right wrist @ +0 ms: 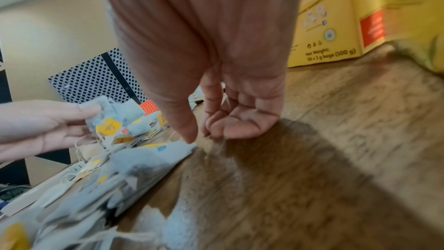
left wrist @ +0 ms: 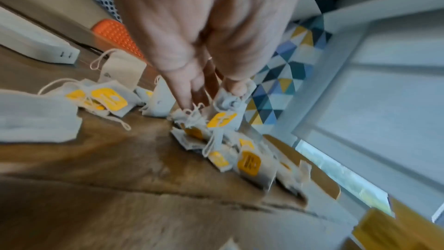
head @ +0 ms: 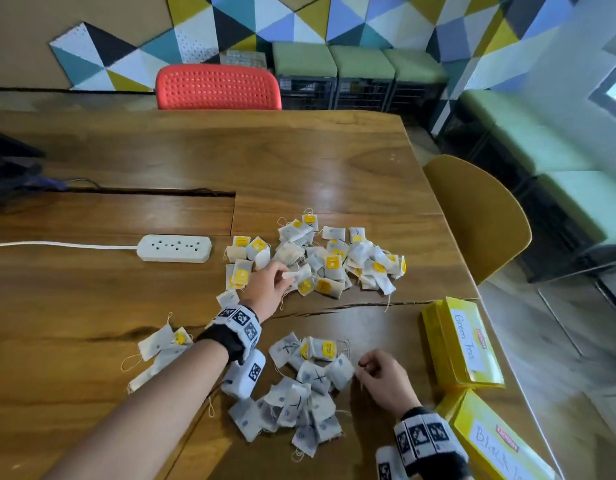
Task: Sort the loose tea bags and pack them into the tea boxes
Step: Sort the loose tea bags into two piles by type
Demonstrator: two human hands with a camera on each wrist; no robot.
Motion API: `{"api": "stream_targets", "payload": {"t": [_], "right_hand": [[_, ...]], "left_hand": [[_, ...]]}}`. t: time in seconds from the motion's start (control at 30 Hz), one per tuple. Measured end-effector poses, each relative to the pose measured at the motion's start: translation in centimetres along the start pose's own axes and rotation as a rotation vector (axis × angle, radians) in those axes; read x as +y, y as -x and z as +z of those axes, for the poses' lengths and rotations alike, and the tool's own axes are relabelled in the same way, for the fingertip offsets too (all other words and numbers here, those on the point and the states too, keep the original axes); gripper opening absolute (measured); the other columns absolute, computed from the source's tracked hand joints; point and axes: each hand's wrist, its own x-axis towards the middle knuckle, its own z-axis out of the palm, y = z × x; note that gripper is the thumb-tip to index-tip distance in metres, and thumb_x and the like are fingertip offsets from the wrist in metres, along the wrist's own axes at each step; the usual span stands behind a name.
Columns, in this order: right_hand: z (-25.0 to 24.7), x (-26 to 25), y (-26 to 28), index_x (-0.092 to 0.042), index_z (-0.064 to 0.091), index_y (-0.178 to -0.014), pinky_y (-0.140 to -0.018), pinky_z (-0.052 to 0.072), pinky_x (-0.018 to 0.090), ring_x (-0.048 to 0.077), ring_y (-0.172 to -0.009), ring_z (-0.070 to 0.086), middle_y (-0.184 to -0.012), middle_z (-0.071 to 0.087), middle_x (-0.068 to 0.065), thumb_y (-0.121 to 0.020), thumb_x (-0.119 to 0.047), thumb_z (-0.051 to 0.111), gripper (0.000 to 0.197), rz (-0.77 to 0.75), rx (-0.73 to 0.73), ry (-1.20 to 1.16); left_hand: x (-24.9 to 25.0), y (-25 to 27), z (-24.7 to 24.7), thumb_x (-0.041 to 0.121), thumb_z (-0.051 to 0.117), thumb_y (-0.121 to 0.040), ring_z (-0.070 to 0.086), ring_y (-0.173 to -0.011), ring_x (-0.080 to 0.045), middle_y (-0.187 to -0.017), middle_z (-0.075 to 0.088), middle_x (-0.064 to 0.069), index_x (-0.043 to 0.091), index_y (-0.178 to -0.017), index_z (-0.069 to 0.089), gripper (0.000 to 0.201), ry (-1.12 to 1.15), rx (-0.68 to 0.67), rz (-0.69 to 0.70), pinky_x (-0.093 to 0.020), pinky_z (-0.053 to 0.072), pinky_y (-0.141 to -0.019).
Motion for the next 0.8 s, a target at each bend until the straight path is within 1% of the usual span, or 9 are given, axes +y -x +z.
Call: {"api": "stream_targets", "payload": {"t": [0.17,0.27,0.37,0.47,0.57,0.63,0.67,0.73,0.8], "right_hand": [[0.2,-0.1,-0.3,-0.024,0.055,-0.087,-0.06,0.039,0.011,0.005,-0.076,0.054,-0.083,0.059,-0.007,-0.086,-0.023,0.067,0.012,0.014,-0.012,0.02],[-0.5,-0.8,-0.5,-0.024,0.056,-0.088,-0.064,0.042,0.013,0.007,-0.077,0.055,-0.083,0.059,-0.007,-0.087,-0.023,0.065,0.009,0.029,-0.035,0.028],[-1.9,-3.2,-0.7,-0.022,0.058,-0.097,-0.07,0.048,0.021,0.01,-0.082,0.058,-0.087,0.061,-0.007,-0.091,-0.024,0.062,0.007,0.001,0.029,-0.023],[-3.6,-8.3,-0.4,-0.026,0.057,-0.108,-0.062,0.043,0.015,0.007,-0.084,0.06,-0.096,0.061,-0.01,-0.095,-0.036,0.054,0.016,-0.13,0.027,-0.227],[-4.3,-12.7,-0.6,-0.033,0.06,-0.102,-0.062,0.049,0.022,0.008,-0.078,0.066,-0.093,0.069,-0.009,-0.089,-0.045,0.06,0.018,-0.245,-0.061,-0.436],[-4.1,-14.0,-1.0,-0.035,0.063,-0.093,-0.062,0.055,0.034,0.013,-0.071,0.067,-0.084,0.072,-0.004,-0.084,-0.039,0.07,0.011,-0.255,-0.013,-0.457],[-3.9,-14.3,-1.1,-0.035,0.065,-0.087,-0.065,0.055,0.039,0.015,-0.07,0.066,-0.081,0.072,-0.003,-0.083,-0.033,0.072,0.008,-0.256,0.014,-0.456],[-3.7,-14.4,-1.2,-0.033,0.067,-0.08,-0.07,0.056,0.038,0.014,-0.074,0.065,-0.08,0.071,-0.004,-0.084,-0.021,0.072,0.014,-0.263,-0.001,-0.482],[-3.8,-14.6,-0.9,-0.025,0.07,-0.08,-0.068,0.055,0.03,0.01,-0.071,0.064,-0.079,0.07,-0.005,-0.085,-0.011,0.07,0.015,-0.25,-0.062,-0.555]], "left_hand": [[0.9,0.4,-1.1,0.025,0.053,-0.097,0.063,-0.092,-0.016,-0.093,0.062,0.003,0.011,-0.111,0.052,0.02,0.418,0.046,-0.181,-0.032,0.055,-0.078],[1.6,1.2,-1.7,0.02,0.051,-0.098,0.062,-0.096,-0.018,-0.098,0.058,-0.001,0.012,-0.113,0.05,0.017,0.65,0.011,-0.293,-0.029,0.058,-0.07],[1.8,1.8,-2.0,0.02,0.052,-0.098,0.061,-0.092,-0.013,-0.101,0.058,-0.003,0.01,-0.119,0.051,0.023,0.712,0.01,-0.333,-0.022,0.056,-0.063],[2.6,3.0,-1.9,0.022,0.053,-0.097,0.061,-0.089,-0.007,-0.099,0.061,0.0,0.011,-0.118,0.053,0.024,0.635,-0.014,-0.258,-0.013,0.05,-0.063],[3.7,4.3,-1.6,0.022,0.056,-0.096,0.062,-0.083,-0.017,-0.087,0.063,0.001,0.008,-0.116,0.055,0.025,0.677,-0.032,-0.224,-0.033,0.054,-0.076],[4.1,5.1,-1.8,0.026,0.06,-0.092,0.062,-0.075,-0.024,-0.08,0.062,-0.002,0.011,-0.116,0.056,0.028,0.768,-0.083,-0.255,-0.049,0.055,-0.072],[4.4,5.4,-2.1,0.027,0.063,-0.09,0.064,-0.071,-0.022,-0.08,0.064,-0.002,0.014,-0.118,0.055,0.031,0.828,-0.113,-0.274,-0.047,0.057,-0.063],[4.6,6.3,-2.7,0.021,0.068,-0.086,0.067,-0.067,-0.015,-0.09,0.069,-0.004,0.016,-0.121,0.052,0.039,0.875,-0.166,-0.258,-0.028,0.051,-0.048],[3.9,6.8,-3.1,0.013,0.072,-0.083,0.067,-0.072,-0.015,-0.102,0.069,-0.011,0.018,-0.12,0.055,0.041,0.847,-0.165,-0.231,-0.027,0.051,-0.051]]}}
